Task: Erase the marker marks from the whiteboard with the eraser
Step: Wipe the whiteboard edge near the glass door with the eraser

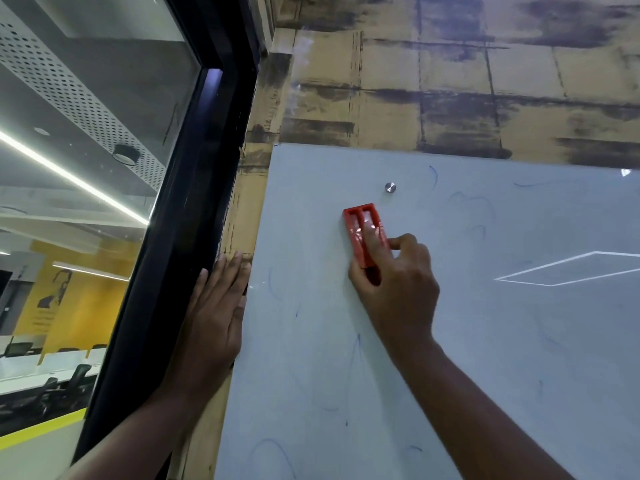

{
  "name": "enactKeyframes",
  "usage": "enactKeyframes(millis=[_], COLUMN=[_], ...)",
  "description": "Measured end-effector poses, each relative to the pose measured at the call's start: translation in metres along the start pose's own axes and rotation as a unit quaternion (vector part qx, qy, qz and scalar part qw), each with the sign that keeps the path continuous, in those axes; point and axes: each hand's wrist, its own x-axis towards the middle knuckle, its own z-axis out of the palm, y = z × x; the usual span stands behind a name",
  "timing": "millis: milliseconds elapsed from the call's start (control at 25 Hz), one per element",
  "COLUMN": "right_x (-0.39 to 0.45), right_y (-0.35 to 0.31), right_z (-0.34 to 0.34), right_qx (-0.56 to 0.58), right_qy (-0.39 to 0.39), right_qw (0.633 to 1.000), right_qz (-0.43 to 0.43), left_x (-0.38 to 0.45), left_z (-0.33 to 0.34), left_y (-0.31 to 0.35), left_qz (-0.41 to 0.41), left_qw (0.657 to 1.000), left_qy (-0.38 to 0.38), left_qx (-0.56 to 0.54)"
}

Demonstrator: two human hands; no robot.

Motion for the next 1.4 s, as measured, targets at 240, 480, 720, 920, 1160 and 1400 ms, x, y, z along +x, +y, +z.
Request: enactKeyframes(millis=[240, 480, 720, 920, 1160, 1400], right_x=[-0.076, -0.048, -0.038, -0.062, -0.138, -0.073], right_y=[-0.051, -0.015, 0.051, 0.002, -0.047, -0.032], right_z=[-0.010, -0.017, -0.039, -0.029, -0.042, -0.020], right_qx=[0.080, 0.043, -0.009, 0.048, 0.094, 0.074], right_qy=[-0.086, -0.063, -0.024, -0.038, -0.130, -0.104], right_qw=[0.971, 0.970, 0.998, 0.997, 0.958, 0.953], right_qz=[-0.207, -0.232, -0.053, -0.038, -0.236, -0.274], left_x=[-0.016, -0.027, -0.033, -0.040, -0.055, -0.060], left_z=[-0.003, -0.005, -0.006, -0.009, -0.018, -0.015], left_y=[0.002, 0.003, 0.006, 0.013, 0.020, 0.019], left_qz=[-0.017, -0.011, -0.009, -0.016, -0.038, -0.030], left_qw=[0.999, 1.000, 1.000, 1.000, 0.998, 0.998], left_qy=[-0.028, -0.023, -0.016, -0.021, -0.051, -0.042], left_qx=[0.001, 0.010, 0.004, -0.008, -0.020, -0.020])
